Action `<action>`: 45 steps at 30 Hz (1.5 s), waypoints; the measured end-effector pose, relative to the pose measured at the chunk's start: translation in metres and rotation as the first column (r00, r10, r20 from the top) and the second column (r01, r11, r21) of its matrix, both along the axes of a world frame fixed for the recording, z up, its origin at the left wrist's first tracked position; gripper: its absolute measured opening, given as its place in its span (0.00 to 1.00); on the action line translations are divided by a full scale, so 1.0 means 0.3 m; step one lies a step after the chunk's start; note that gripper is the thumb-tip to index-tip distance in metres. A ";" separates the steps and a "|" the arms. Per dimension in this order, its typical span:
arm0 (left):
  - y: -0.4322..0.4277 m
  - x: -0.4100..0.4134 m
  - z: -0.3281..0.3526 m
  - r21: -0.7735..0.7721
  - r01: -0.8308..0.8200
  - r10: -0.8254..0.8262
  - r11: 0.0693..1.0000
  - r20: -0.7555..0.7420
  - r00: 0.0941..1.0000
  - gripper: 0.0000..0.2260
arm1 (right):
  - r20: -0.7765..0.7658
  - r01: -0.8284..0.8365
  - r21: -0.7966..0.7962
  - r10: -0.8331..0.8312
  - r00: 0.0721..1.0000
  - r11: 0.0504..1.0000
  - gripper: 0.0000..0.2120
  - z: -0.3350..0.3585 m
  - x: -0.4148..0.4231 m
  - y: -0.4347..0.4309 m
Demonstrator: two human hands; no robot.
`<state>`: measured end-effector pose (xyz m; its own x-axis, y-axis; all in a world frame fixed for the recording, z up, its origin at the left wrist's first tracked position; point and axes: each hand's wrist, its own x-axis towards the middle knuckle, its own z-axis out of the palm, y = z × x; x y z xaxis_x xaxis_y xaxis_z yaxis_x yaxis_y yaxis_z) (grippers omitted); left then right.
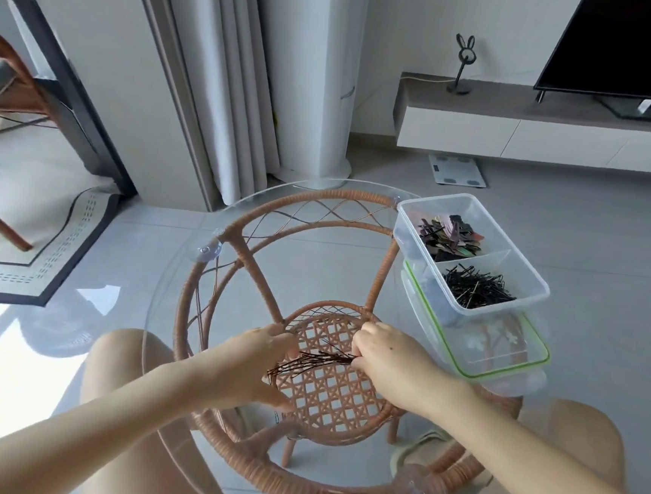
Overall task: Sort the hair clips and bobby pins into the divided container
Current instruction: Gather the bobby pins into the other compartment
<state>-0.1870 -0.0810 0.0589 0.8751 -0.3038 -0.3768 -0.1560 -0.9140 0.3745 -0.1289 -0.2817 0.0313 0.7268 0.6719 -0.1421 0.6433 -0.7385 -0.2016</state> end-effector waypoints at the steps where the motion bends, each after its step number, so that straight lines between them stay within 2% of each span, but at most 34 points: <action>1: 0.007 0.002 -0.001 -0.006 0.014 -0.014 1.000 -0.008 1.000 0.30 | 0.010 -0.013 -0.008 0.013 1.000 1.000 0.10 -0.002 -0.002 -0.001; 3: 0.023 0.005 -0.008 -0.004 0.043 -0.043 0.999 -0.030 0.999 0.30 | 0.006 -0.017 0.012 0.017 1.000 1.000 0.08 -0.004 -0.008 -0.007; 6: 0.032 0.005 -0.015 0.032 0.074 -0.073 0.997 -0.037 0.997 0.28 | -0.056 0.064 0.092 -0.059 0.997 0.994 0.04 0.006 -0.011 -0.027; 10: -0.001 0.021 -0.030 0.083 0.099 -0.104 0.992 0.061 0.993 0.13 | -0.099 0.170 0.147 -0.157 0.983 0.974 0.13 0.017 -0.009 -0.065; 12: -0.022 0.038 -0.055 0.075 0.094 -0.103 0.993 0.118 0.988 0.10 | -0.100 0.206 0.208 -0.188 0.977 0.956 0.13 0.019 -0.011 -0.082; 15: -0.045 0.062 -0.086 0.018 0.088 -0.090 0.996 0.200 0.976 0.09 | -0.078 0.224 0.272 -0.210 0.975 0.936 0.08 0.027 -0.017 -0.101; 24: -0.109 0.103 -0.087 -0.068 -0.019 0.042 0.997 0.354 0.934 0.11 | -0.082 0.269 0.307 -0.256 0.963 0.913 0.07 0.021 -0.030 -0.124; 28: -0.111 0.117 -0.083 0.015 0.072 -0.073 0.997 0.299 0.951 0.22 | -0.087 0.282 0.311 -0.268 0.960 0.908 0.06 0.019 -0.031 -0.127; 30: -0.121 0.125 -0.077 0.037 0.109 -0.114 0.993 0.245 0.963 0.20 | -0.093 0.288 0.313 -0.273 0.958 0.905 0.06 0.019 -0.031 -0.125; 32: -0.133 0.132 -0.070 0.069 0.154 -0.166 0.986 0.243 0.956 0.13 | -0.090 0.286 0.310 -0.272 0.958 0.907 0.07 0.019 -0.031 -0.123; 34: -0.156 0.140 -0.064 0.167 0.192 -0.230 0.967 0.248 0.941 0.10 | -0.089 0.279 0.310 -0.265 0.960 0.909 0.07 0.021 -0.033 -0.122; 38: -0.208 0.145 -0.062 0.367 0.214 -0.290 0.905 0.165 0.943 0.14 | -0.074 0.273 0.330 -0.263 0.962 0.904 0.07 0.040 -0.036 -0.124; 42: -0.224 0.144 -0.078 0.395 0.236 -0.317 0.888 0.153 0.936 0.14 | -0.042 0.274 0.349 -0.277 0.960 0.896 0.08 0.074 -0.030 -0.140; 45: -0.233 0.128 -0.095 0.374 0.191 -0.273 0.907 0.179 0.945 0.14 | -0.032 0.284 0.371 -0.293 0.955 0.884 0.08 0.105 -0.027 -0.162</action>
<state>-0.1487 -0.1508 0.0304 0.8689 -0.3936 -0.3002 -0.4209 -0.9066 -0.0294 -0.1371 -0.3304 0.0628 0.8967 0.4324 0.0941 0.4211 -0.7682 -0.4822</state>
